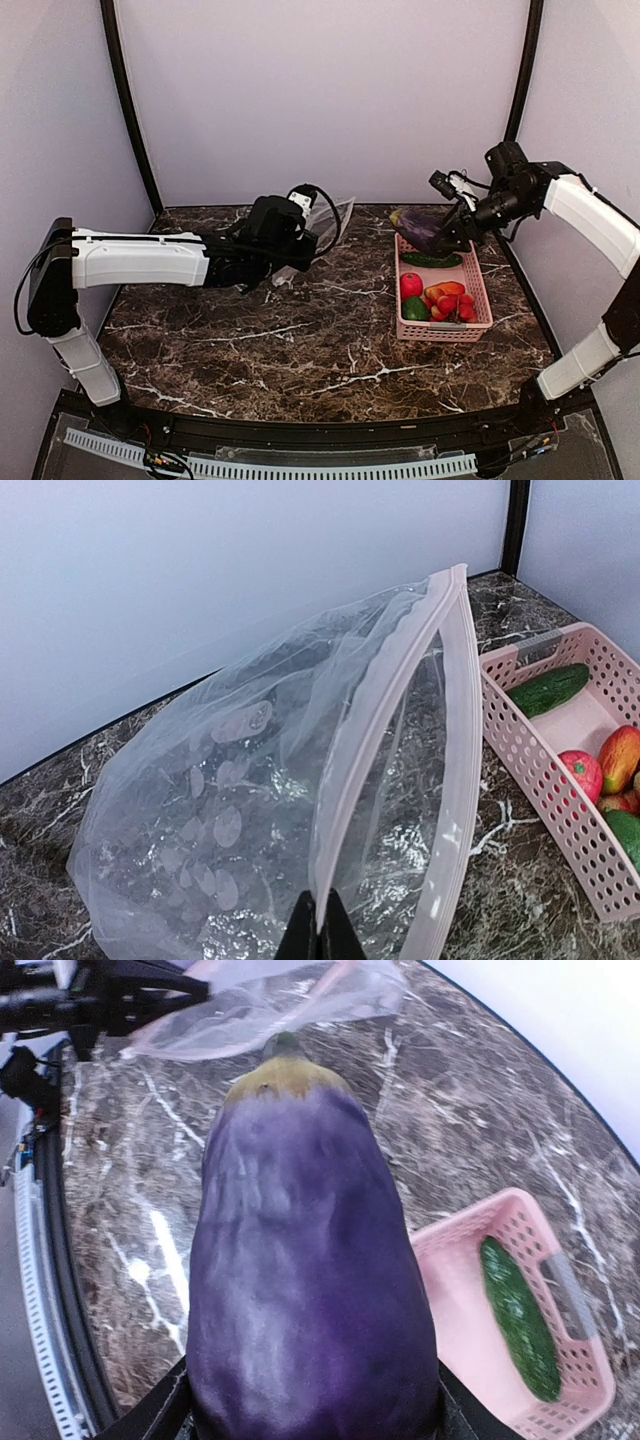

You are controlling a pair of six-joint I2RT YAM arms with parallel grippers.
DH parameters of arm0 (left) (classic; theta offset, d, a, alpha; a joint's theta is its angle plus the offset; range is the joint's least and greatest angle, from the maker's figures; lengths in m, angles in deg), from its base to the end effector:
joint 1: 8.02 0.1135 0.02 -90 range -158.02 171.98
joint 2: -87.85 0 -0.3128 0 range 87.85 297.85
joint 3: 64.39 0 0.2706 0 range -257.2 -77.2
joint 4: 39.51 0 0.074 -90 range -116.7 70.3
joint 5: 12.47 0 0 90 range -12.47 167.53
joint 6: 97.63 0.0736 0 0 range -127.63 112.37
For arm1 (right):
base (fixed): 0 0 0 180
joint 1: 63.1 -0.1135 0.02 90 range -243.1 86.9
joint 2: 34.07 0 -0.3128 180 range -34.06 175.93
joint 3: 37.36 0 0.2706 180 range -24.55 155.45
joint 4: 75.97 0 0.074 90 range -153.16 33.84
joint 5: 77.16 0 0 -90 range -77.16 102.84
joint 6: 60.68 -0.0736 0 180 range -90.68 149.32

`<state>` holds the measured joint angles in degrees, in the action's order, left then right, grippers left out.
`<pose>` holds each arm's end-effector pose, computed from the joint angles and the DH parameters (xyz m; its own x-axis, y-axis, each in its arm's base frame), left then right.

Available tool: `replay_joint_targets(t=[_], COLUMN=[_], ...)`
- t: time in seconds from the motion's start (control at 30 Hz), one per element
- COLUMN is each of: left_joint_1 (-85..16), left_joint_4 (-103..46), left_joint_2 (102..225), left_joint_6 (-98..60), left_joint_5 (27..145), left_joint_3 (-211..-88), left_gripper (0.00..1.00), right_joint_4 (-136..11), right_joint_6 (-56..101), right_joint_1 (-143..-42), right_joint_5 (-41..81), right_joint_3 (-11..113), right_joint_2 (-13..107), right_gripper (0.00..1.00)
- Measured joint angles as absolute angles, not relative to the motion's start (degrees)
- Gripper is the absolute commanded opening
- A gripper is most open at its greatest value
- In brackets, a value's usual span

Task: Place the food in the zip-top bag and seal the zipper
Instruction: Pick up the fake vegetable from the bin, then place the fake vegetable in the zipper food storage bag.

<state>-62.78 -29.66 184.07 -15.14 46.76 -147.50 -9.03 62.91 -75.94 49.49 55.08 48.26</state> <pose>0.2868 -0.3407 0.3095 -0.2793 0.2008 -0.9390 0.3969 0.9146 0.0775 0.2997 0.1134 0.3596 -0.4050 -0.5476 -0.7322 -0.8653 0.4882 0.1135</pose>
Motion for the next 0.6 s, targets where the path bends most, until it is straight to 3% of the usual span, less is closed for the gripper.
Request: replay_joint_targets(t=[0.3,0.6], left_joint_1=[-63.11,-65.6], left_joint_4=[-31.08,-31.28], left_joint_2=[188.51,188.73], left_joint_6=[-18.29,-17.74], left_joint_5=[46.15,44.84], left_joint_3=[-151.37,-153.2], left_gripper=[0.01,0.01], right_joint_4=[-5.43,-4.82], right_joint_6=[55.26,48.98], right_joint_1=[-82.28,-84.22], right_joint_5=[64.24,69.83], right_joint_3=[59.39,62.1], right_joint_2=[52.89,62.64], right_gripper=[0.33,0.31])
